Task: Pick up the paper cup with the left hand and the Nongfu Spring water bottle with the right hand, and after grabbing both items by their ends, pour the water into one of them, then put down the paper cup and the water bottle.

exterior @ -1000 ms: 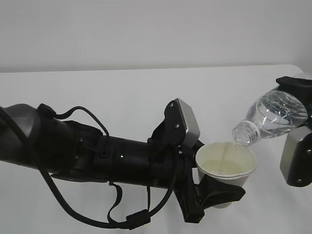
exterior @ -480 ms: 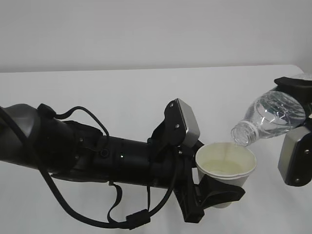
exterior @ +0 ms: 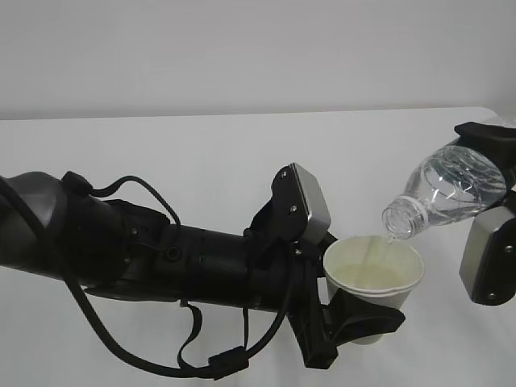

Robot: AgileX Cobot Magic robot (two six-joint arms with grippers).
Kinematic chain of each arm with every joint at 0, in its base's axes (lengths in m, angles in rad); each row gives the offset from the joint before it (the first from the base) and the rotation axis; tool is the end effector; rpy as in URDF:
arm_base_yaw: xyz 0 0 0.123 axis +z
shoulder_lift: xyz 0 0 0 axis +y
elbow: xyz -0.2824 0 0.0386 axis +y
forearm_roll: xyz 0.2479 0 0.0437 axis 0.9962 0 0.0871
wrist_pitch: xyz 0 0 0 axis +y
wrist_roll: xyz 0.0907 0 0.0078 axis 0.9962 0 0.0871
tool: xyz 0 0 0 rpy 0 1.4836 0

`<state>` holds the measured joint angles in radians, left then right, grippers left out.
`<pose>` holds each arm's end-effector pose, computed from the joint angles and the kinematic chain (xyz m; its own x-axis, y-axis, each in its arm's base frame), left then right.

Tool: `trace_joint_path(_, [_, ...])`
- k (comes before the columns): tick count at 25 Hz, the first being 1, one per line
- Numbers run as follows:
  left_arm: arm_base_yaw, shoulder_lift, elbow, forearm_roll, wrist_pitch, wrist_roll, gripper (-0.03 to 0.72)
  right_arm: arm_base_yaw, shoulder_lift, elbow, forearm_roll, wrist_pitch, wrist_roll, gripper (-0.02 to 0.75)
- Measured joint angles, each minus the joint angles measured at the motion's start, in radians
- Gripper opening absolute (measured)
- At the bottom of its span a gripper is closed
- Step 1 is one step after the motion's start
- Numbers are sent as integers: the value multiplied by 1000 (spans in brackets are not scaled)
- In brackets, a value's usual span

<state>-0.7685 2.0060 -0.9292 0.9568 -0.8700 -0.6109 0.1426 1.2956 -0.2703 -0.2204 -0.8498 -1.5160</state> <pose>0.2307 -0.3021 0.1381 -0.1471 0.2830 -0.9478 0.9855 0.1242 -0.1158 0.2114 0.0454 0.2069 0.3097 -0.9479 0.0750 -0.0711 -0.1018 -0.9923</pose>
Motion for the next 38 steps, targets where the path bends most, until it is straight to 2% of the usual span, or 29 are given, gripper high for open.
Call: trace_joint_path(38, [0,0,0,0,1,0,473,0,0,0,0,-13,-10,427])
